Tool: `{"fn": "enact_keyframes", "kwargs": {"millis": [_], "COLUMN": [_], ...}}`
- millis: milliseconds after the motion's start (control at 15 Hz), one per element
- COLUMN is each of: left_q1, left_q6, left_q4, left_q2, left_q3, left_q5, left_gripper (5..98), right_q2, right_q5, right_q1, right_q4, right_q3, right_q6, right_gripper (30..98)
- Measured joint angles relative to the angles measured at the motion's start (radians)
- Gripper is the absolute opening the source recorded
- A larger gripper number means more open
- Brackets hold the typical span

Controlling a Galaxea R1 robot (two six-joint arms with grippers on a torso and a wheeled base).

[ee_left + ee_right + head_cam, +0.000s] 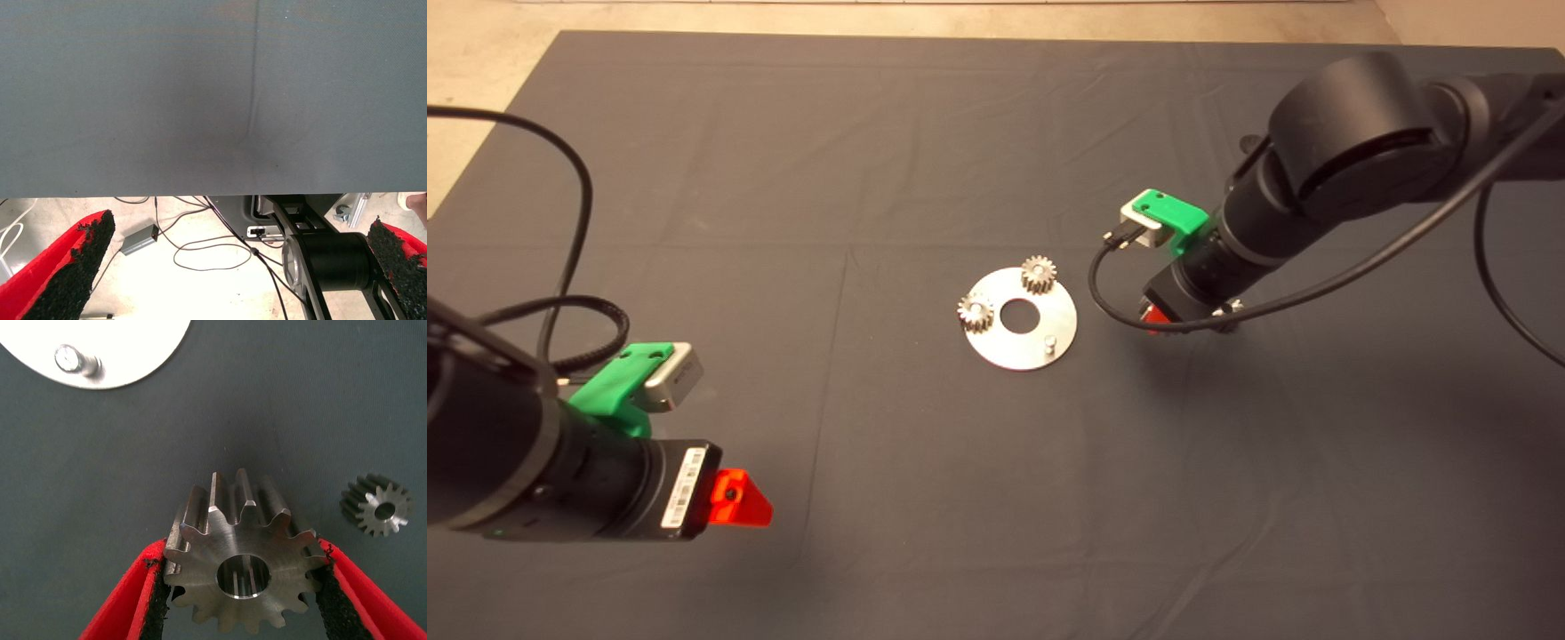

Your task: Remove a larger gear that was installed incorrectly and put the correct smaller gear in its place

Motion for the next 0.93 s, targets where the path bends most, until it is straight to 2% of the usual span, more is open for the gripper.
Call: {"fn": "enact_keyframes", "kwargs": {"millis": [267,667,933], "left_q1": [0.001,0.014,0.014], "left_q6": [0.000,0.000,-0.001], "left_q4": [0.000,0.000,0.000], "left_q2": [0.000,0.000,0.000], "left_q3": [0.000,0.001,0.002], "left_q5": [0.000,0.000,0.000], "left_gripper": [98.2,98.2,98.2], "right_q2": [-0.068,-0.143,-0.153], "right_q5": [0.000,0.001,0.002], "right_q1": [-0.010,-0.092,-0.157], "right_q4": [0.026,0.039,0.039], "right_q3": [0.040,0.066,0.072], "right_q6": [0.003,0.004,0.004], "right_gripper": [50.4,50.4,50.4]}}
